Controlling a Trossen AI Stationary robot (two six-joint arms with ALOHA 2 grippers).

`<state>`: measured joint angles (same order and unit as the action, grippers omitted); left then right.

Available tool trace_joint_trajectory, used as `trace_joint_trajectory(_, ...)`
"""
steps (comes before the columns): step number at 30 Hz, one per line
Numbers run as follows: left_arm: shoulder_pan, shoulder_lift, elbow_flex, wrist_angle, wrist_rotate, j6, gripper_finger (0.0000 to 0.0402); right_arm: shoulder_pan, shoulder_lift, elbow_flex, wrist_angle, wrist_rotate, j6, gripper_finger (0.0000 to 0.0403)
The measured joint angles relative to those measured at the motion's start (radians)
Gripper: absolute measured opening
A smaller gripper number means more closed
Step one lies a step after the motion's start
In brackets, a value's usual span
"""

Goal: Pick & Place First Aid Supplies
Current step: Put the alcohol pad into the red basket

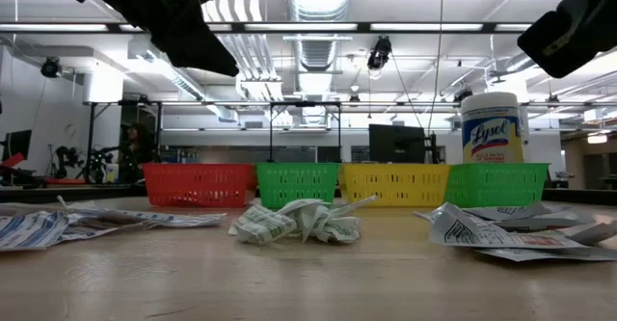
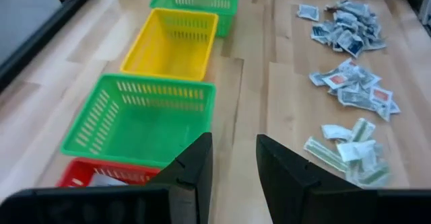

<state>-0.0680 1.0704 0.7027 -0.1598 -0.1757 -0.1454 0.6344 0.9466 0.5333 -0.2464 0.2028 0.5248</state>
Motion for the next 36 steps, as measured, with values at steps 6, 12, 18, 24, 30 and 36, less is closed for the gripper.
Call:
trace_joint_trajectory(6, 0.000, -0.048, -0.118, 0.182, 0.000, 0.037, 0.0108, 0.000, -0.003, 0.001, 0.010, -0.056, 0.056, 0.0043)
trace_joint_trajectory(12, 0.000, -0.143, -0.242, 0.240, 0.005, 0.013, 0.0108, 0.001, 0.044, 0.040, -0.041, -0.126, 0.113, 0.0043)
trace_joint_trajectory(18, 0.000, -0.258, -0.365, 0.369, 0.059, 0.007, 0.0108, 0.002, 0.172, 0.159, -0.245, -0.150, 0.141, 0.0043)
trace_joint_trajectory(24, 0.000, -0.352, -0.453, 0.408, 0.061, -0.026, 0.0108, 0.003, 0.330, 0.280, -0.376, -0.231, 0.168, 0.0043)
trace_joint_trajectory(30, 0.000, -0.401, -0.485, 0.414, 0.062, -0.040, 0.0108, 0.009, 0.440, 0.357, -0.392, -0.276, 0.193, 0.0054)
trace_joint_trajectory(36, 0.000, -0.415, -0.497, 0.413, 0.066, -0.039, 0.0108, 0.017, 0.522, 0.420, -0.489, -0.287, 0.228, 0.0097)
